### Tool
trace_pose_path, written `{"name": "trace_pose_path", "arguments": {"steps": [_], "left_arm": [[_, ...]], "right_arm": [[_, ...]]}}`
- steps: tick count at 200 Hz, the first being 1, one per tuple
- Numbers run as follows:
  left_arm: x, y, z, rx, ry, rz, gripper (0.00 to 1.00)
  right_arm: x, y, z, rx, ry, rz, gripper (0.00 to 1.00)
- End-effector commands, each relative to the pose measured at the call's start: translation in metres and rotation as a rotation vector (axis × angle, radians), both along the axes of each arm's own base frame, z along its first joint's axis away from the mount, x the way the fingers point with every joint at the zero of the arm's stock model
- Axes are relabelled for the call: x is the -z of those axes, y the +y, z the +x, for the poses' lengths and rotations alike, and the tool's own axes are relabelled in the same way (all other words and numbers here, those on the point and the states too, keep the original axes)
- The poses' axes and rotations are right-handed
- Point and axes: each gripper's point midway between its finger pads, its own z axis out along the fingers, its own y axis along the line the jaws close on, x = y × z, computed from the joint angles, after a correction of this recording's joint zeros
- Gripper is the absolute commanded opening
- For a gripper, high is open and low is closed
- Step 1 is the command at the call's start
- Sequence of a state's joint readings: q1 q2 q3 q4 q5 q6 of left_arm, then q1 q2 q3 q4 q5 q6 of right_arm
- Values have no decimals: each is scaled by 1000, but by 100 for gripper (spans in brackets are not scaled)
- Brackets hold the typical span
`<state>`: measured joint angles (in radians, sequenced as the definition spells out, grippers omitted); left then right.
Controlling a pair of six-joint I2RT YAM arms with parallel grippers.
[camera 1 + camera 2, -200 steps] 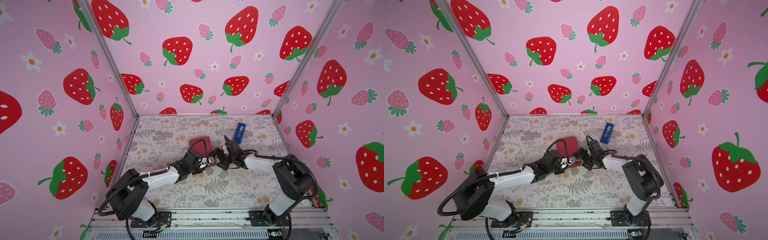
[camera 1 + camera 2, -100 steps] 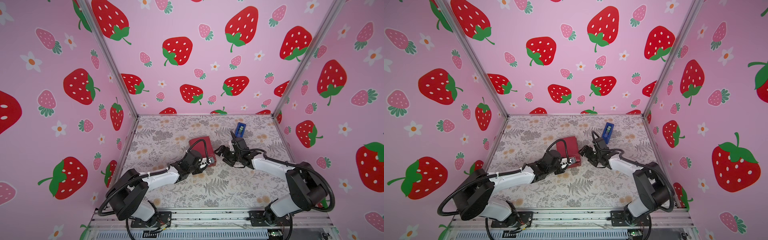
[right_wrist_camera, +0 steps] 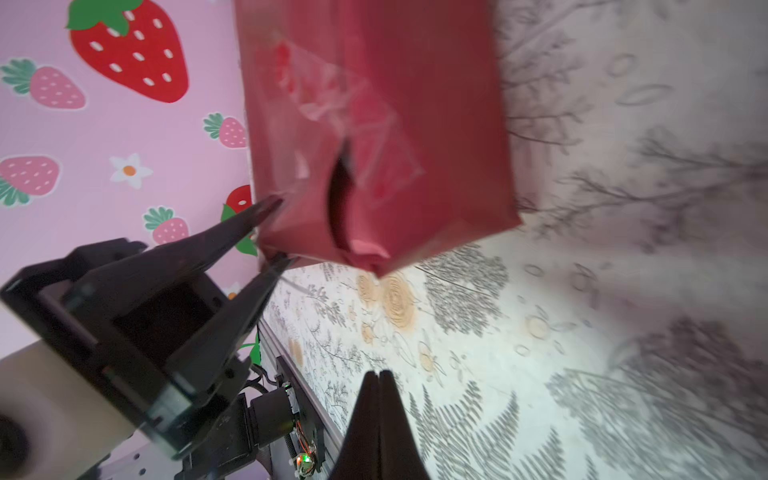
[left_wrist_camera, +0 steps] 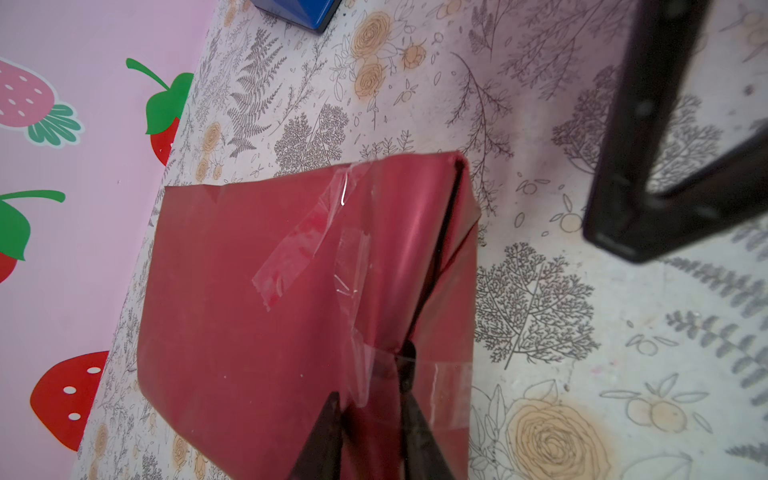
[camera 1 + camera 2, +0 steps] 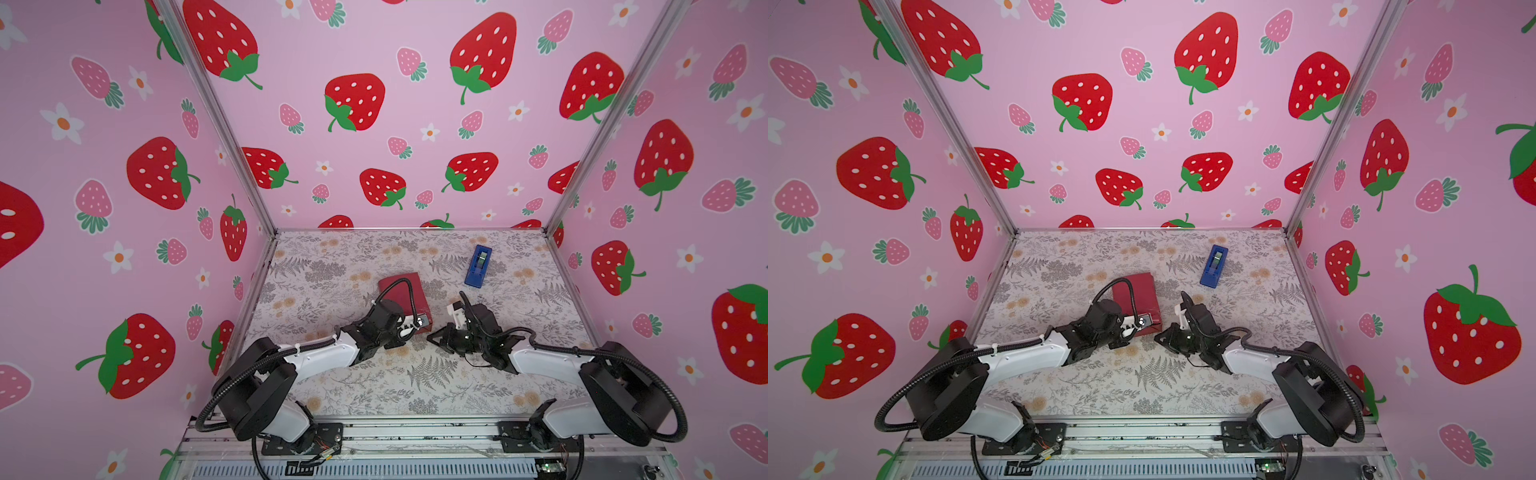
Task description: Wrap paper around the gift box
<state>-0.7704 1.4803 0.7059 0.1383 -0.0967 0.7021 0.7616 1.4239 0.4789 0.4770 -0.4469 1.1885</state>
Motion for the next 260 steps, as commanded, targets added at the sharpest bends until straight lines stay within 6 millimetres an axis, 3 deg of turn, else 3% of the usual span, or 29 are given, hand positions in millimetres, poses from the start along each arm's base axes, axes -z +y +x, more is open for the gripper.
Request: {"name": "trace_pose_path", "arguments": {"steps": [1, 23, 57, 185, 260], "left_arm": [[44, 15, -30, 40, 166, 115, 26], [44, 14, -30, 41, 167, 115, 26], [44, 14, -29, 42, 167, 115, 26], [43, 14, -30, 42, 171, 113, 26], [43, 14, -30, 43, 172, 112, 25]], "right_arm": [[-32, 21, 14, 25, -83, 172, 0], [-46, 30, 14, 18, -105, 260, 0], [-47, 41, 16, -1, -106, 268, 0], [-13, 60, 35, 34, -92, 208, 0], [18, 50, 47, 110, -59, 74, 0]]}}
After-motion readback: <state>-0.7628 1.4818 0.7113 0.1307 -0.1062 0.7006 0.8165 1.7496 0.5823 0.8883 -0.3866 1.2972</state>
